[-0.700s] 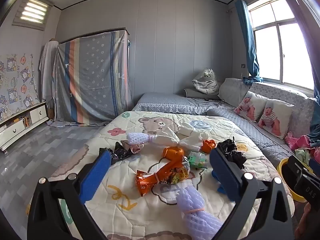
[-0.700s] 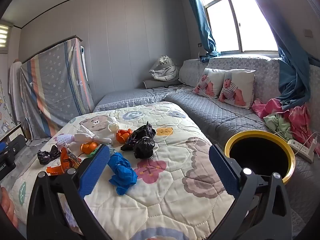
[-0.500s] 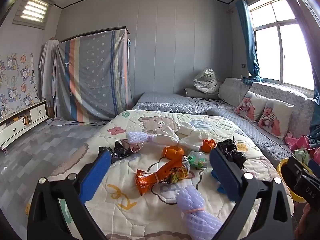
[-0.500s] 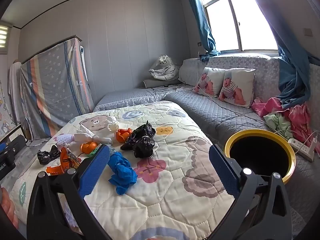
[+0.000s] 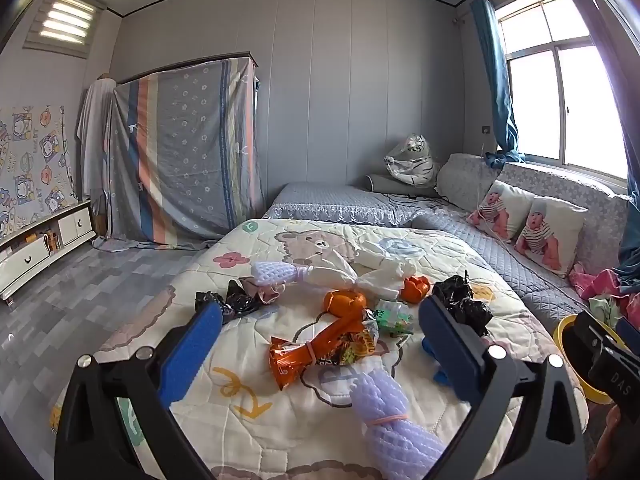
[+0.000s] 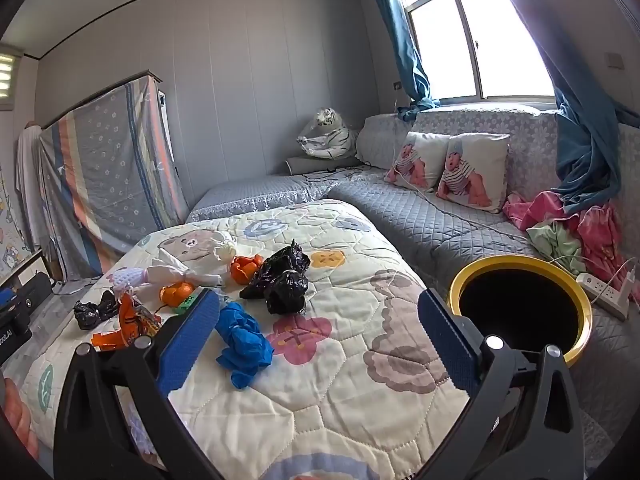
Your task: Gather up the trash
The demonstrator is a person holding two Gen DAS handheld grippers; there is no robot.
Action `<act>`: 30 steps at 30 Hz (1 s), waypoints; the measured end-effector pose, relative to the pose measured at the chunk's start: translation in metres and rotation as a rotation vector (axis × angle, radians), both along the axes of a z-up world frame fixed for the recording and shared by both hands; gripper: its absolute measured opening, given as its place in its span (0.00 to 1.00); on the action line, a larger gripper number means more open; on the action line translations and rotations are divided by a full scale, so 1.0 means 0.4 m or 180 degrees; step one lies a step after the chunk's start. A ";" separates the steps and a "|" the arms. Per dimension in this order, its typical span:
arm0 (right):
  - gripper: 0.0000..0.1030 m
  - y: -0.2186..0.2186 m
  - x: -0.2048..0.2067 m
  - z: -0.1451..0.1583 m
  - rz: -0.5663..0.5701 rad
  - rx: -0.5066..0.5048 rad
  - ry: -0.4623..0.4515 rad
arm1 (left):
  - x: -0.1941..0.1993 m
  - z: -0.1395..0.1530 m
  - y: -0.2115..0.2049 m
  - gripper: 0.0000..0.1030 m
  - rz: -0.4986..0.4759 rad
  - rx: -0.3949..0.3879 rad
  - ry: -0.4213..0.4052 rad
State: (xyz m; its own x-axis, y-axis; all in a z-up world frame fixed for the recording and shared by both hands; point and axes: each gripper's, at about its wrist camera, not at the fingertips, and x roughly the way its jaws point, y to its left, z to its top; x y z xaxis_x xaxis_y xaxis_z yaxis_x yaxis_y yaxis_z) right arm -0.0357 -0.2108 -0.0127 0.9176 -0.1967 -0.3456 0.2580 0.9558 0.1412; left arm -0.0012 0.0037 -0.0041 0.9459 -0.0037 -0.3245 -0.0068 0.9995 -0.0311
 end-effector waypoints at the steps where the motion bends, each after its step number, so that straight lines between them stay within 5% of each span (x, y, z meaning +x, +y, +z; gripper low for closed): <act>1: 0.92 0.000 0.000 0.001 0.0001 -0.0002 0.0000 | 0.003 0.004 -0.006 0.93 0.0000 0.0010 -0.0002; 30: 0.92 -0.009 0.003 -0.001 -0.0006 0.0033 0.0005 | 0.007 -0.007 -0.017 0.93 -0.0002 0.0020 -0.0010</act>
